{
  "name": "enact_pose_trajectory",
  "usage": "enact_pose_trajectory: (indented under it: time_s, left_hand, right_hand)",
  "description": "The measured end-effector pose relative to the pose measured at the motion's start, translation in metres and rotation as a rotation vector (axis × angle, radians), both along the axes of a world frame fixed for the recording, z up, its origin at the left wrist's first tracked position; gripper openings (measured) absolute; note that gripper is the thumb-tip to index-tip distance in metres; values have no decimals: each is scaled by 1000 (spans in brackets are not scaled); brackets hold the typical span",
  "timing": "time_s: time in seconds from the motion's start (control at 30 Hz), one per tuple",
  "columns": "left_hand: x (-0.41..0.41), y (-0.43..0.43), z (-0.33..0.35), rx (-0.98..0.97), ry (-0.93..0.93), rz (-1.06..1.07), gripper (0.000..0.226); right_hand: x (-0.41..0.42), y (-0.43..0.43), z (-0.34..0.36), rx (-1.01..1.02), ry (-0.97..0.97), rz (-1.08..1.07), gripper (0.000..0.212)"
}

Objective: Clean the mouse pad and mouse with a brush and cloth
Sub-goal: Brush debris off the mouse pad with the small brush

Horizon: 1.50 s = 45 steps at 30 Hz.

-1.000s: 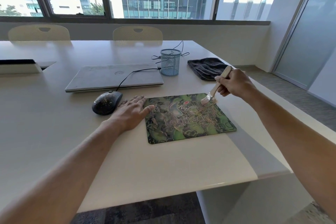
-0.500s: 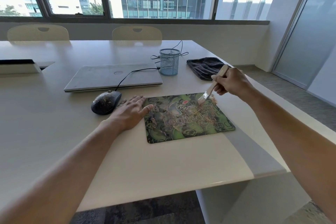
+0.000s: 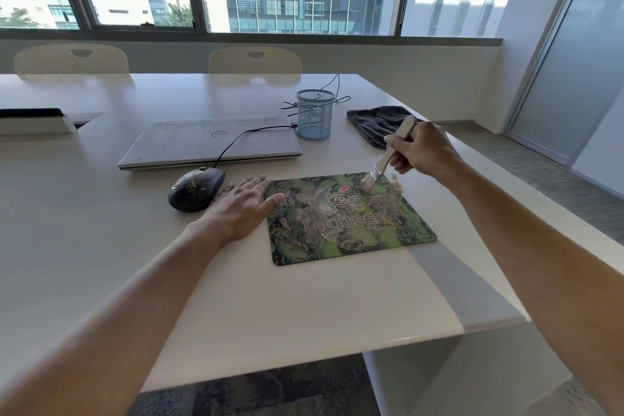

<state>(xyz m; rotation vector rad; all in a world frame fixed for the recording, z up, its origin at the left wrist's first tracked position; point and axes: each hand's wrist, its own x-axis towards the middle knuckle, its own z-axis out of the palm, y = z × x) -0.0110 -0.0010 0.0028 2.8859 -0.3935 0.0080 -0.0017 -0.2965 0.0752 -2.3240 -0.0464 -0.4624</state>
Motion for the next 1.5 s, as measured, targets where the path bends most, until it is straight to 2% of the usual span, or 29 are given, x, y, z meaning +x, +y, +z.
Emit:
enact_pose_trajectory:
  time_s: [0.27, 0.47, 0.67, 0.77, 1.03, 1.37, 1.5]
  left_hand:
    - [-1, 0, 0, 6, 5, 6, 64]
    - [-1, -1, 0, 7, 11, 9, 63]
    - [-1, 0, -1, 3, 6, 10, 64]
    - [0, 0, -1, 5, 1, 14, 63]
    - [-1, 2, -1, -3, -13, -3, 56]
    - [0, 2, -1, -1, -9, 2, 54]
    - [1, 2, -2, -6, -8, 6, 54]
  right_hand:
    - [4, -21, -1, -75, 77, -82, 30]
    - [3, -37, -2, -121, 39, -158, 31]
    - [-4, -27, 4, -90, -109, -76, 28]
    - [-5, -19, 1, -31, -69, -22, 25]
    - [-4, -33, -6, -77, -11, -67, 29]
    - [-7, -13, 3, -222, -143, -54, 29]
    - [-13, 22, 4, -74, -159, 41, 27]
